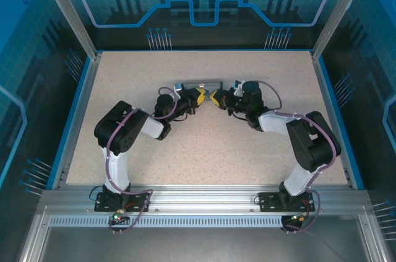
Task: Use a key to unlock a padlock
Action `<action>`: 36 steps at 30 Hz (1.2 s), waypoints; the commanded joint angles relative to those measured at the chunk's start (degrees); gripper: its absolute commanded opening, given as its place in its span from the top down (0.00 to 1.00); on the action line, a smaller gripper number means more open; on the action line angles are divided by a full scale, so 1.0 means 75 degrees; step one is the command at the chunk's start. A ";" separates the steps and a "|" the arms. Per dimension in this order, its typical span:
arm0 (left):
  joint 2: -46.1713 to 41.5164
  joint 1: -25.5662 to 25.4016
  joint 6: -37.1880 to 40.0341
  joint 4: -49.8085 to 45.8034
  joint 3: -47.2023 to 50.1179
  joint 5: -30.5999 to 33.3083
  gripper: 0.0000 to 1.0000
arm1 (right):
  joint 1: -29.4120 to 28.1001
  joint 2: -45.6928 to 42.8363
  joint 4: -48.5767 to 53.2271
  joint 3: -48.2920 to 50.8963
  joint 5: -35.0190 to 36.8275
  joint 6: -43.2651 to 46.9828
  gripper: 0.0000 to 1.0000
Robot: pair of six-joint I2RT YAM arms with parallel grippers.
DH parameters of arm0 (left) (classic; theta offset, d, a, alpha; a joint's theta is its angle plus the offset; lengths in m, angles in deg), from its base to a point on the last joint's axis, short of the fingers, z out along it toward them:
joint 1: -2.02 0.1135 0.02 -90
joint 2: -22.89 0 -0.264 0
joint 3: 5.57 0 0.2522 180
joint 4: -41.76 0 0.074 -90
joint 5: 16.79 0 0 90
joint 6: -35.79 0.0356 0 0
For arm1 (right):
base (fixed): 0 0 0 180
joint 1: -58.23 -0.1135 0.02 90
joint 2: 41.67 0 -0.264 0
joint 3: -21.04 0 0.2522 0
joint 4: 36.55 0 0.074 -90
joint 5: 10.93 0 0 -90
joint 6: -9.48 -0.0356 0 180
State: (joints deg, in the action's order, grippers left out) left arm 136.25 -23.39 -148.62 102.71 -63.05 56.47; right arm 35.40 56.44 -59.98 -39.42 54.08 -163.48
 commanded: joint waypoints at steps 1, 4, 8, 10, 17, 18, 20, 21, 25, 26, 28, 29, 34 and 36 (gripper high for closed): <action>-0.0028 -0.0252 0.0119 0.0723 -0.0073 -0.0710 1.00 | -0.0027 0.0221 -0.0784 -0.0132 -0.0326 -0.0432 1.00; -0.0027 -0.0253 0.0129 0.0715 -0.0059 -0.0743 1.00 | 0.0028 0.0039 0.0457 -0.0564 -0.0462 0.0290 1.00; -0.0009 -0.0256 0.0166 0.0678 0.0000 -0.0752 1.00 | 0.0262 -0.0158 0.2013 -0.1276 -0.0735 0.1179 1.00; -0.0009 -0.0246 0.0170 0.0670 0.0043 -0.0728 1.00 | 0.0368 -0.0170 0.2433 -0.1494 -0.0853 0.1367 1.00; -0.0009 -0.0260 0.0229 0.0612 0.0021 -0.0719 1.00 | 0.0271 -0.0008 0.2516 -0.1707 -0.0968 0.1207 1.00; -0.0018 -0.0280 0.0246 0.0550 0.0006 -0.0733 1.00 | 0.0241 0.0028 0.2317 -0.1667 -0.0953 0.1043 1.00; -0.0023 -0.0297 0.0272 0.0514 -0.0012 -0.0746 1.00 | 0.0175 0.0121 0.1985 -0.1594 -0.0951 0.0739 1.00; -0.0032 -0.0309 0.0288 0.0492 -0.0013 -0.0750 1.00 | 0.0125 0.0175 0.1841 -0.1563 -0.0912 0.0593 1.00; -0.0030 -0.0355 0.0331 0.0421 -0.0040 -0.0725 1.00 | -0.0002 0.0312 0.1431 -0.1594 -0.0773 0.0069 1.00; -0.0033 -0.0370 0.0332 0.0418 -0.0041 -0.0705 1.00 | -0.0014 0.0328 0.1322 -0.1600 -0.0758 -0.0053 1.00; -0.0021 -0.0395 0.0343 0.0415 -0.0058 -0.0690 1.00 | -0.0026 0.0349 0.1284 -0.1667 -0.0744 -0.0164 1.00; -0.0015 -0.0408 0.0341 0.0420 -0.0065 -0.0681 1.00 | -0.0026 0.0343 0.1345 -0.1693 -0.0734 -0.0149 1.00; -0.0030 -0.0445 0.0336 0.0391 -0.0109 -0.0700 1.00 | -0.0004 0.0426 0.1409 -0.1474 -0.0709 -0.0057 1.00; -0.0044 -0.0478 0.0362 0.0397 -0.0095 -0.0687 1.00 | 0.0020 0.0552 0.1333 -0.1385 -0.0705 -0.0043 1.00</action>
State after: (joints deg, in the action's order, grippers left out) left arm 136.32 -23.26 -148.12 102.62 -63.05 58.88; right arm 36.99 58.71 -44.53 -49.71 48.59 -163.11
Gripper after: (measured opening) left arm 0.115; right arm 0.044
